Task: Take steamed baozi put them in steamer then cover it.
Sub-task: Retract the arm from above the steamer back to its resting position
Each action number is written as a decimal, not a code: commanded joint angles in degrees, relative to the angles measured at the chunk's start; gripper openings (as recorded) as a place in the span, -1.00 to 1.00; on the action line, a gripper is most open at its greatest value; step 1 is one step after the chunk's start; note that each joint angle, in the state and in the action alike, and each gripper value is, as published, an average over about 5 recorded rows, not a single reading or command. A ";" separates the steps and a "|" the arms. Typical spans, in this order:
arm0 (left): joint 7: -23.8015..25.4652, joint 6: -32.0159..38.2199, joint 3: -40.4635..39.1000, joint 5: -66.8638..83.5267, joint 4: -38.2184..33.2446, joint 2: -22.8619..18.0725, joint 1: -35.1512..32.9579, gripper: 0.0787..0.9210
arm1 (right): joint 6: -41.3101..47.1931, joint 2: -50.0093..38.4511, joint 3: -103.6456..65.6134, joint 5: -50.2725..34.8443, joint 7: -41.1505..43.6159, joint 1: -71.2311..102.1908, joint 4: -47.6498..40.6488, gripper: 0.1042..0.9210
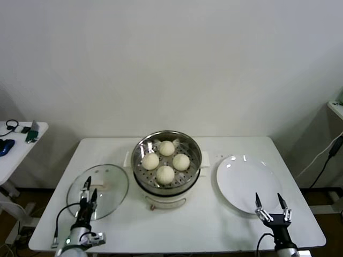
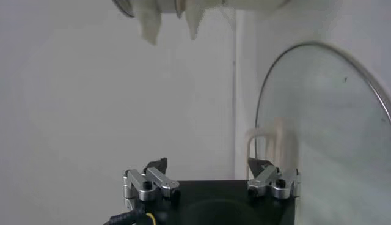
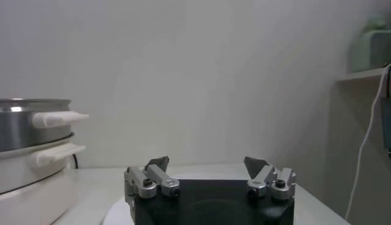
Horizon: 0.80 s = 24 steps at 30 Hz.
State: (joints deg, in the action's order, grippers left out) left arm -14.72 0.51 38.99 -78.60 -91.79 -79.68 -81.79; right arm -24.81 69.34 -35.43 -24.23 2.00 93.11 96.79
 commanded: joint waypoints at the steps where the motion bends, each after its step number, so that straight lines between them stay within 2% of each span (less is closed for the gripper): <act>1: -0.21 -0.67 -0.29 -2.72 6.60 0.76 5.27 0.77 | -0.49 0.87 -0.30 0.29 -0.15 0.58 0.29 0.76; 24: -2.67 1.31 -0.65 -2.42 13.47 3.87 8.98 0.72 | -0.50 2.87 -0.21 1.80 -0.07 0.41 1.34 0.76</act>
State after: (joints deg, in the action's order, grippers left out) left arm -16.69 1.35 38.32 -80.75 -81.30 -76.31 -74.01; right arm -25.25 71.82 -35.57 -22.70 1.93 93.45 97.89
